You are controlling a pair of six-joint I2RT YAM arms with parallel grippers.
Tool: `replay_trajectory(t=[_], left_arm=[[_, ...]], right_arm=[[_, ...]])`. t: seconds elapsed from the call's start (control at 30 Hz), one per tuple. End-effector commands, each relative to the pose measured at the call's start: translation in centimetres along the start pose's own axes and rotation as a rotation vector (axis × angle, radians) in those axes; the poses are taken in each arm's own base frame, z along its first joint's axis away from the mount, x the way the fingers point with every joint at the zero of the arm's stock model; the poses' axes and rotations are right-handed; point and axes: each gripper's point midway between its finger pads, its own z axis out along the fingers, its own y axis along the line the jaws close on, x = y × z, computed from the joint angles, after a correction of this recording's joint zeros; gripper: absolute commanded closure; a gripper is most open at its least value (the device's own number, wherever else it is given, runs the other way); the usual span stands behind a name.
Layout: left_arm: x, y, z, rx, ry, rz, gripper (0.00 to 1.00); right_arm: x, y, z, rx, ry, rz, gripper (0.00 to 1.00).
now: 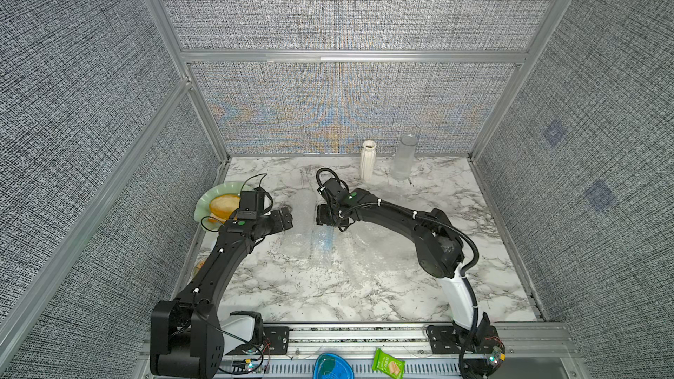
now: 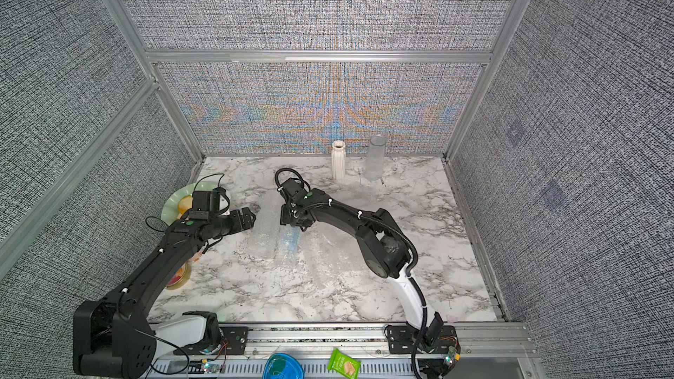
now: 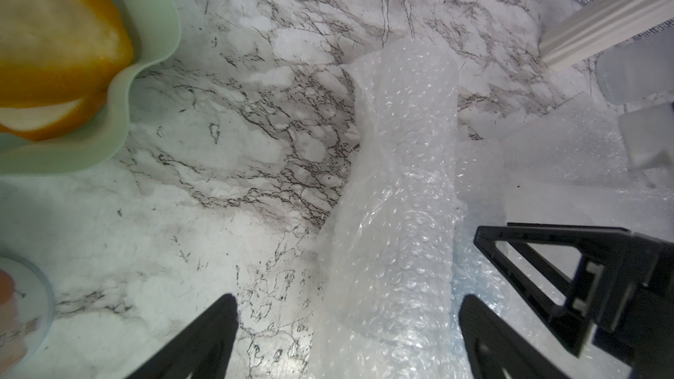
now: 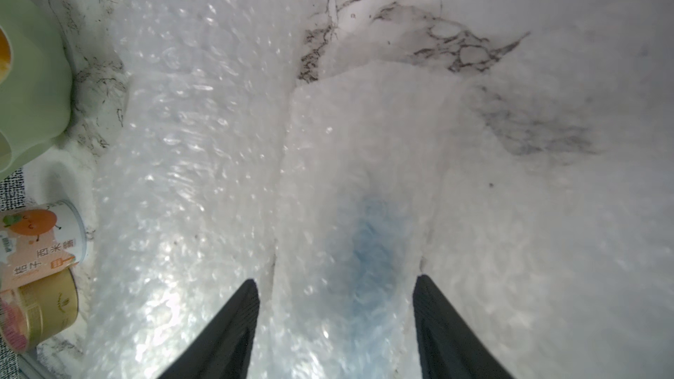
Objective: Unwrap the vase from the bubble wrap
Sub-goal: Pick up the bubble wrap from the center of the board.
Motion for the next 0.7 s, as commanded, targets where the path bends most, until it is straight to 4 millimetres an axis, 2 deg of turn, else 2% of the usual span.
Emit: replay_trajectory(t=[0.0, 0.13, 0.33, 0.43, 0.47, 0.53, 0.67], left_arm=[[-0.3, -0.2, -0.2, 0.006, -0.012, -0.003, 0.03], [-0.4, -0.2, -0.4, 0.006, -0.006, -0.005, 0.03], [-0.6, -0.6, -0.6, 0.023, -0.004, -0.01, 0.04], [-0.6, -0.6, -0.6, 0.024, 0.0, -0.011, 0.04], [-0.6, -0.6, -0.7, 0.023, 0.0, -0.011, 0.04], [-0.5, -0.5, -0.7, 0.022, 0.003, -0.013, 0.04], [-0.5, -0.5, -0.7, 0.021, 0.003, -0.013, 0.04]], right_arm=[[1.1, -0.7, 0.6, 0.072, 0.053, -0.018, 0.35], [1.7, -0.6, 1.9, 0.126, 0.084, -0.042, 0.33], [3.7, -2.2, 4.5, 0.249, 0.153, -0.044, 0.32], [3.7, -2.1, 5.0, 0.262, 0.16, -0.041, 0.33], [3.5, -2.0, 4.9, 0.263, 0.153, -0.041, 0.34], [2.4, -1.4, 3.9, 0.255, 0.121, -0.043, 0.45], [-0.6, -0.1, 0.4, 0.228, 0.011, -0.052, 0.6]])
